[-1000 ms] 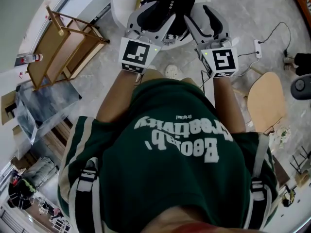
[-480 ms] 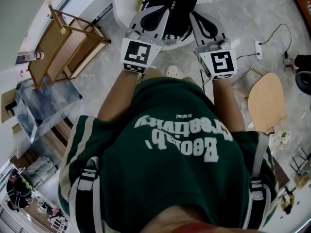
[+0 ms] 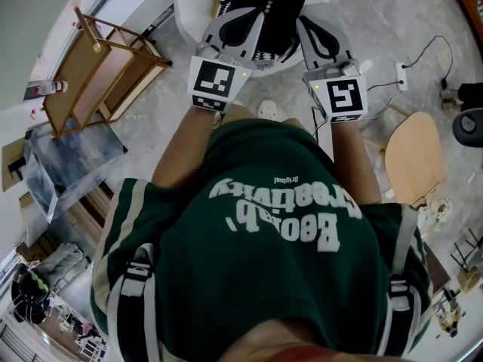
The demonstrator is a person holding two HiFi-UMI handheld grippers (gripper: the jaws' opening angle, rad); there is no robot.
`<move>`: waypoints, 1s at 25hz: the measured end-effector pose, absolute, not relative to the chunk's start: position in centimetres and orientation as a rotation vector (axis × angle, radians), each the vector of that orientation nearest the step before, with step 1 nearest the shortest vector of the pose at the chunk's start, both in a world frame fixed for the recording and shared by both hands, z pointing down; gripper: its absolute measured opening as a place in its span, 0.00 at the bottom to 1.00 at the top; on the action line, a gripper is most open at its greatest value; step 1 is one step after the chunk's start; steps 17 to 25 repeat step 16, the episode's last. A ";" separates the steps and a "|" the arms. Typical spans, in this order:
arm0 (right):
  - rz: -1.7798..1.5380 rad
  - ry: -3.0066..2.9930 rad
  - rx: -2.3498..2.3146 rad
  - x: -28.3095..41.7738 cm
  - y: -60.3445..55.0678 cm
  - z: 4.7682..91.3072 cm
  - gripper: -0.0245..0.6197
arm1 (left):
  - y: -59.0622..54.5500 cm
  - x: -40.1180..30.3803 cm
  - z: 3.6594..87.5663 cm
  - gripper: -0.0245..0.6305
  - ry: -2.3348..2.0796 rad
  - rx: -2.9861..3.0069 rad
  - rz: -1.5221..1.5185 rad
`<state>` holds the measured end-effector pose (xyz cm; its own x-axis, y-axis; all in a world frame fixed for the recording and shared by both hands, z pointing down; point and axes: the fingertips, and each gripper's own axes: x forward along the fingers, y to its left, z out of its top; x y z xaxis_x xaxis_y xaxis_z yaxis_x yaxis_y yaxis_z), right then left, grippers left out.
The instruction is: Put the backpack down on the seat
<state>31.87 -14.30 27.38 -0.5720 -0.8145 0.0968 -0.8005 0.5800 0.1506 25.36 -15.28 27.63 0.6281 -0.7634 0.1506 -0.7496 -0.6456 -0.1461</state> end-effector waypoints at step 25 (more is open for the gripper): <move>-0.142 -2.649 1.372 32.9 -13.8 27.2 0.09 | -14.7 26.4 27.7 0.07 1.284 -2.769 -0.317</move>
